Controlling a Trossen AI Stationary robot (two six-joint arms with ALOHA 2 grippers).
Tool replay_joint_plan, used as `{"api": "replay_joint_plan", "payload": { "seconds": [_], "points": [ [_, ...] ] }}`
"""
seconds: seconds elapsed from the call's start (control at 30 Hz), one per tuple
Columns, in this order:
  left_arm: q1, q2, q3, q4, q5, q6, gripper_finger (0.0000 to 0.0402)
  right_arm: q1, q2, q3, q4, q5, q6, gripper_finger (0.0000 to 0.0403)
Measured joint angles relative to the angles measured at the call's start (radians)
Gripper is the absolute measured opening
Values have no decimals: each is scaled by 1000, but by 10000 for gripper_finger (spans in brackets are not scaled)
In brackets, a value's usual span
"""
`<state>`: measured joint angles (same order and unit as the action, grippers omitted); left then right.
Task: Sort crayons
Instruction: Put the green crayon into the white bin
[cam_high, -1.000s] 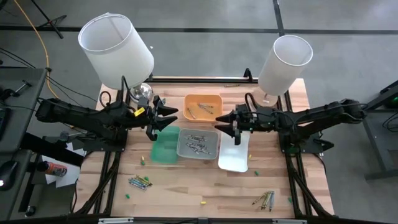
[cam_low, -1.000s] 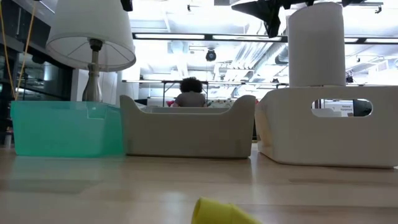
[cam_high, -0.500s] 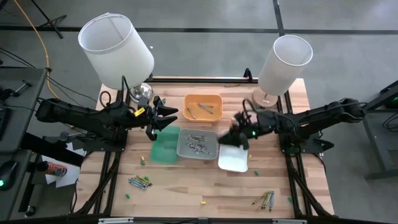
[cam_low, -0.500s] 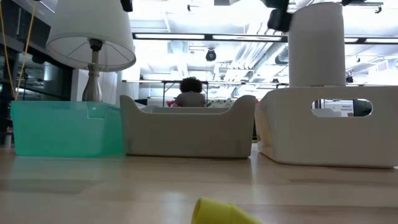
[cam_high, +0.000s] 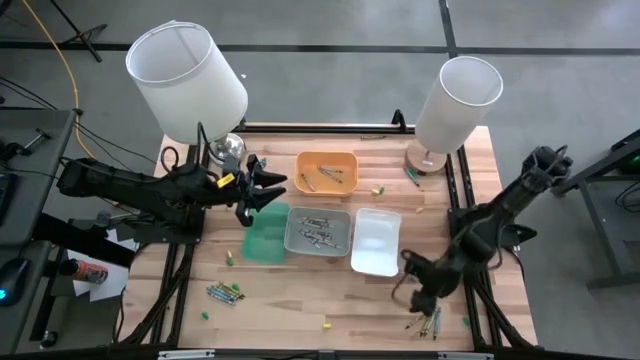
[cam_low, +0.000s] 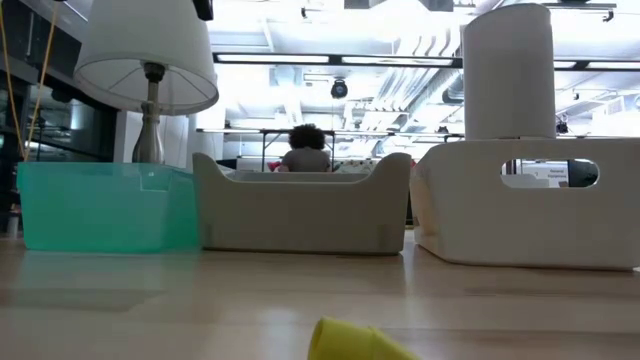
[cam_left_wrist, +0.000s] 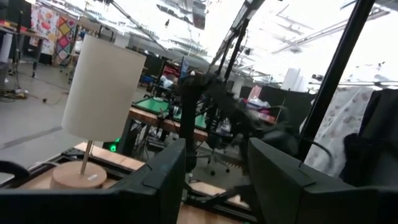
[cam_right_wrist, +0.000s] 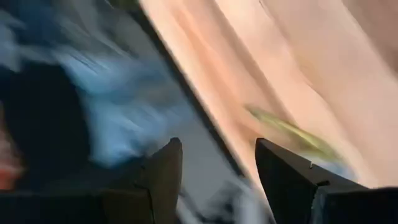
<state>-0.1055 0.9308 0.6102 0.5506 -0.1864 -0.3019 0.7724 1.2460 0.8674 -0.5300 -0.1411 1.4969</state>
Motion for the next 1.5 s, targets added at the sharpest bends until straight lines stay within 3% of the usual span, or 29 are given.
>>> {"api": "replay_joint_plan", "payload": {
  "seconds": [0.07, 0.17, 0.33, 0.57, 0.8, 1.03, 1.27, 1.37, 1.5],
  "points": [
    [0, 0, 0, -15, 0, 0, 161, 11, 75, 85, -178, -39, -115, 197],
    [0, 0, 0, -31, 0, 0, 161, 43, 193, 194, -354, 2, -336, 197],
    [0, 0, 0, -54, 0, 0, 161, 97, 360, 264, -381, 62, -605, 197],
    [0, 0, 0, -73, 0, -1, 161, 112, 506, 268, -252, 62, -623, 197],
    [0, 0, 0, -81, 0, -2, 161, 121, 589, 268, -239, 63, -633, 197],
    [0, 0, 0, -83, 0, -3, 161, 147, 629, 271, -212, 67, -663, 197],
    [0, 0, 0, -84, -3, -11, 161, 169, 630, 265, -211, 138, -664, 196],
    [0, 0, 0, -84, -3, -10, 161, 174, 630, 256, -212, 152, -662, 183],
    [0, 0, 0, -84, -3, -11, 161, 174, 631, 239, -227, 160, -662, 134]
  ]
}}
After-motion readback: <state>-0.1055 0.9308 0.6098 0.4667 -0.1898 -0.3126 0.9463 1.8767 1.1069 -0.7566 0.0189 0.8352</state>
